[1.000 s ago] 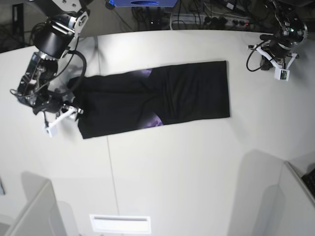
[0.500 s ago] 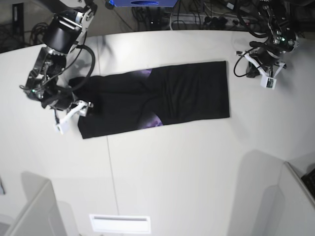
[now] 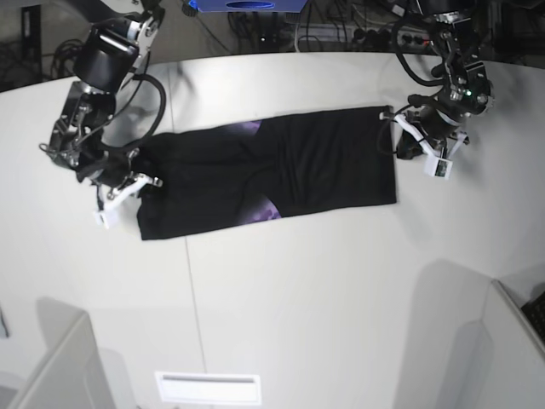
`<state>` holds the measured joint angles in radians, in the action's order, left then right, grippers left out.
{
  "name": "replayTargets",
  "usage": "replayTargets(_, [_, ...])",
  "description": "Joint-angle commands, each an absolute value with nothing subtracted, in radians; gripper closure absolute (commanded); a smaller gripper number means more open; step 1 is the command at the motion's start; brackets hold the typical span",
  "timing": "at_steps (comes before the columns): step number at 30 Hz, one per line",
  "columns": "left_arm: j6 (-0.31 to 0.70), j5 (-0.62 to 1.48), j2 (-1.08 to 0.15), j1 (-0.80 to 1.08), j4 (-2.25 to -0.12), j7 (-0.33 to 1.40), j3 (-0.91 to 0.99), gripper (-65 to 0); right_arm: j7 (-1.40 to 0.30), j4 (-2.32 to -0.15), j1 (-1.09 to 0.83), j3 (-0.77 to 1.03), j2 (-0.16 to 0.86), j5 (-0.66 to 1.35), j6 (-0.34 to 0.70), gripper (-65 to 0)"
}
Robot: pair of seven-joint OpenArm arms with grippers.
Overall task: Fold the T-shirt properly
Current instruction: 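Grasp the strip's other end with the right gripper and lift it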
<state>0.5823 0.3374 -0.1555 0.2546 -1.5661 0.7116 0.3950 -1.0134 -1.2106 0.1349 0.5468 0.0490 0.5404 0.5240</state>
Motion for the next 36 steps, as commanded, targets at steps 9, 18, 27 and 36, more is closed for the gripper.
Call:
replayTargets(9, [0.582, 0.315, -0.064, 0.223, -1.572, 0.746, 0.371, 0.0, -1.026, -1.343, 0.147, 0.496, 0.085, 0.483, 0.506, 0.0])
replayTargets(18, [0.549, 0.315, -0.061, 0.228, -1.618, 0.765, 0.294, 0.0, -1.029, -1.675, 0.048, 0.272, 0.056, 0.486, 0.364, 0.0])
replayTargets(27, [0.518, 0.315, -0.067, 0.228, -1.715, 0.823, 0.298, 0.0, -1.023, -1.834, -0.042, 0.122, -0.001, 0.489, 0.331, 0.0])
replayTargets(36, [0.518, 0.315, -0.088, 0.249, -1.705, 0.823, 0.303, 0.0, -1.032, -1.934, -0.099, 0.101, -0.093, 0.489, 0.331, 0.0])
